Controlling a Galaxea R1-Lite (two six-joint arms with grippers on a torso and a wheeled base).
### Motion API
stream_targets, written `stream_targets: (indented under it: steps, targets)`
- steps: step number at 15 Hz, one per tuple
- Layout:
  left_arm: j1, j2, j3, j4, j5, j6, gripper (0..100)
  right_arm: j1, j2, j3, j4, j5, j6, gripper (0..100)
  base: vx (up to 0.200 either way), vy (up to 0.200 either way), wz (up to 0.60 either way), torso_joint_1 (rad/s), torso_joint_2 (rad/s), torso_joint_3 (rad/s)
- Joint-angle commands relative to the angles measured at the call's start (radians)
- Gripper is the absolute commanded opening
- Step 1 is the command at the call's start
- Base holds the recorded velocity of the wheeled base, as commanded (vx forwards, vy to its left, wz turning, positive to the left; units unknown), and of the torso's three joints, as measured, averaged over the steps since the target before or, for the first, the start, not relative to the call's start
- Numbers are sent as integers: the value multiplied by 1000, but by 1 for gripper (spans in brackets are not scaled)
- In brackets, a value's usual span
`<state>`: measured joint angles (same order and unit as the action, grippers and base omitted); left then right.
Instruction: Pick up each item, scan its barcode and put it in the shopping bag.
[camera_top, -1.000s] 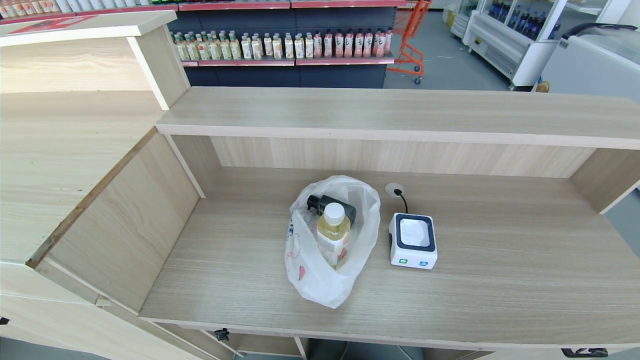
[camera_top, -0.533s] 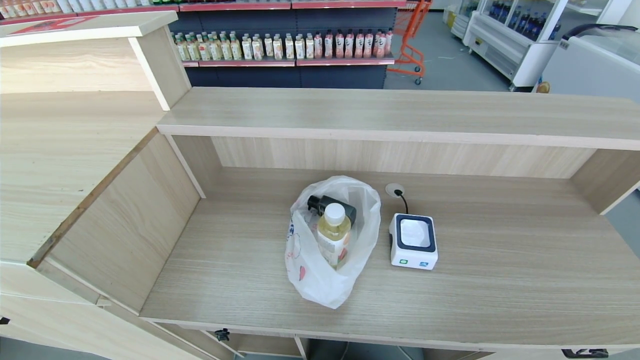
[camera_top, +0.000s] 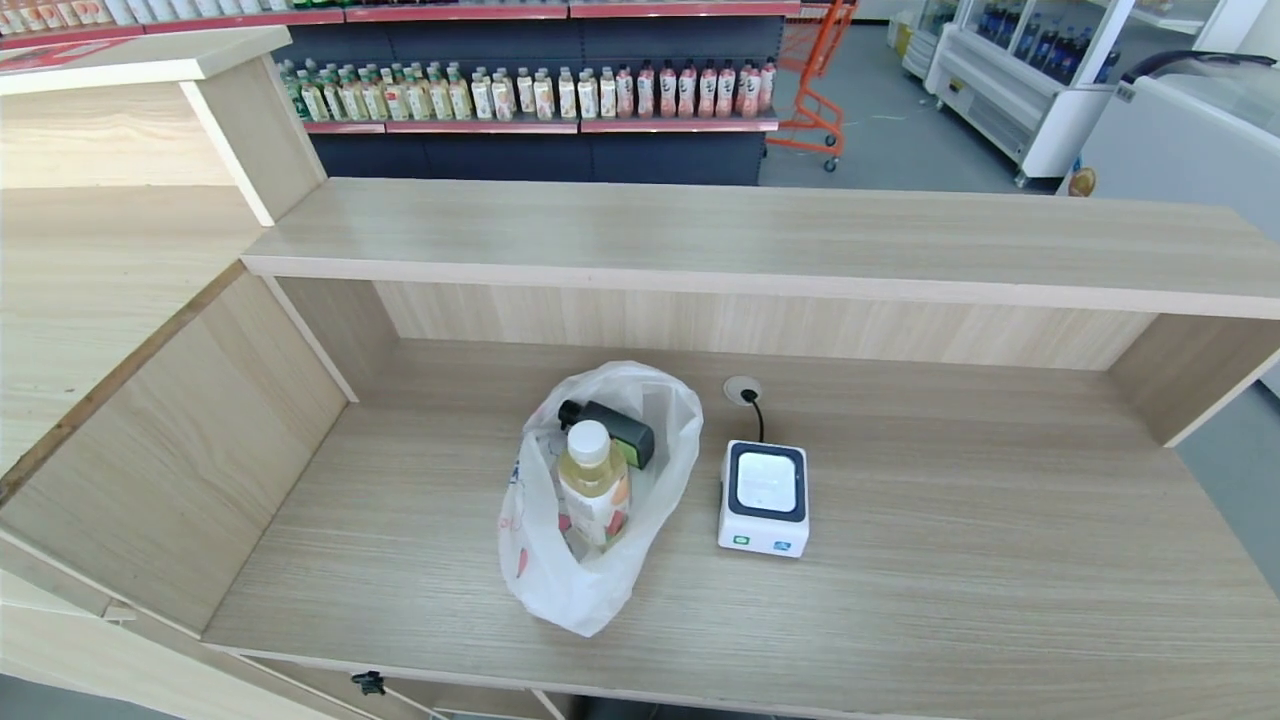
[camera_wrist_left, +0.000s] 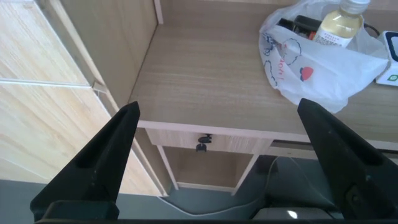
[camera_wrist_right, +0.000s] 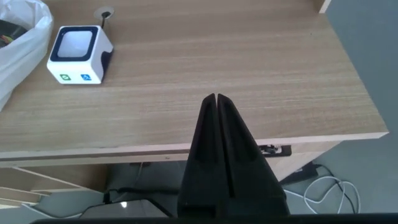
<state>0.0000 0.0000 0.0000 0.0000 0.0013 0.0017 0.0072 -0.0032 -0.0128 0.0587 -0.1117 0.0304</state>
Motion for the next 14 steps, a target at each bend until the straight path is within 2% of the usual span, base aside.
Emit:
stream_targets:
  steps: [1, 3, 9, 14]
  targets:
    - [0, 2, 0, 0, 0, 0, 100, 0, 3, 0, 0, 0, 0, 0, 0, 0, 0, 0, 0, 0]
    - [0, 2, 0, 0, -1, 4, 100, 0, 3, -1, 0, 0, 0, 0, 0, 0, 0, 0, 0, 0]
    - [0, 2, 0, 0, -1, 3, 100, 0, 3, -1, 0, 0, 0, 0, 200, 0, 0, 0, 3, 3]
    - [0, 2, 0, 0, -1, 1, 100, 0, 3, 0, 0, 0, 0, 0, 0, 0, 0, 0, 0, 0]
